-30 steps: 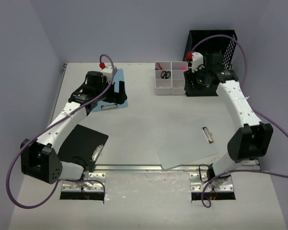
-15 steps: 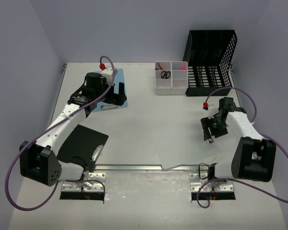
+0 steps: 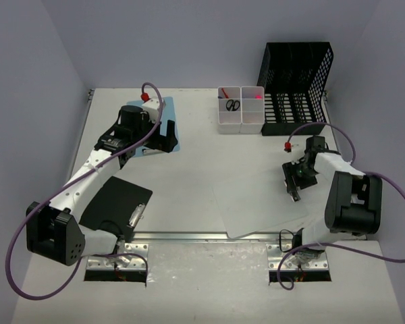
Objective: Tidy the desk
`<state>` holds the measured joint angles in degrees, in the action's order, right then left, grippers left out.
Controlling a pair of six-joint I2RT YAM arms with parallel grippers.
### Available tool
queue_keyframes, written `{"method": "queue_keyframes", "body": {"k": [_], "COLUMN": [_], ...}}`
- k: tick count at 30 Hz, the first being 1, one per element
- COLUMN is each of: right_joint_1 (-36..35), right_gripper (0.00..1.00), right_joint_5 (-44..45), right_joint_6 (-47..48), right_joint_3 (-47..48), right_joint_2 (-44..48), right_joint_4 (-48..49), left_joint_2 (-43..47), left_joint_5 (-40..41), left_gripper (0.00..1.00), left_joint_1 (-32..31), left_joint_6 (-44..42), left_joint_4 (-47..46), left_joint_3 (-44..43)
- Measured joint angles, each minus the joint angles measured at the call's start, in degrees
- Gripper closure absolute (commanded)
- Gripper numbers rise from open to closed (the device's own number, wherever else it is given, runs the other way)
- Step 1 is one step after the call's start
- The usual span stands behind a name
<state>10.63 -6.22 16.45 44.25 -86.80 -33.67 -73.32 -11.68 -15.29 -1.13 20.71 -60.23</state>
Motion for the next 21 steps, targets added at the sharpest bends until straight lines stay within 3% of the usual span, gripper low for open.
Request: {"method": "queue_keyframes", "body": {"k": [7, 11, 12, 13, 21], "right_joint_1": [0.2, 0.22, 0.24, 0.28, 0.48], "right_gripper": [0.51, 0.77, 0.92, 0.98, 0.99], "right_joint_5": [0.59, -0.52, -0.5, -0.37, -1.88], "right_joint_6": [1.36, 2.12, 2.38, 2.84, 3.54], "right_joint_3": [-1.62, -1.66, -1.66, -1.66, -0.33], "right_joint_2": [-3.06, -3.21, -3.21, -3.17, -1.86], "right_joint_4": [6.03, 7.1, 7.34, 7.48, 5.57], "left_joint_2": [0.0, 0.0, 0.0, 0.0, 0.0], "left_joint_5": [-0.2, -0.2, -0.2, -0.2, -1.75], "left_gripper": [0.0, 0.0, 0.0, 0.0, 0.0], "left_joint_1": [0.0, 0.0, 0.0, 0.0, 0.0], "left_joint_6": [-0.13, -0.15, -0.15, -0.15, -0.11], "left_joint_4": [-0.07, -0.09, -0.09, -0.09, -0.09], "left_joint_3": [0.02, 0.04, 0.04, 0.04, 0.04]}}
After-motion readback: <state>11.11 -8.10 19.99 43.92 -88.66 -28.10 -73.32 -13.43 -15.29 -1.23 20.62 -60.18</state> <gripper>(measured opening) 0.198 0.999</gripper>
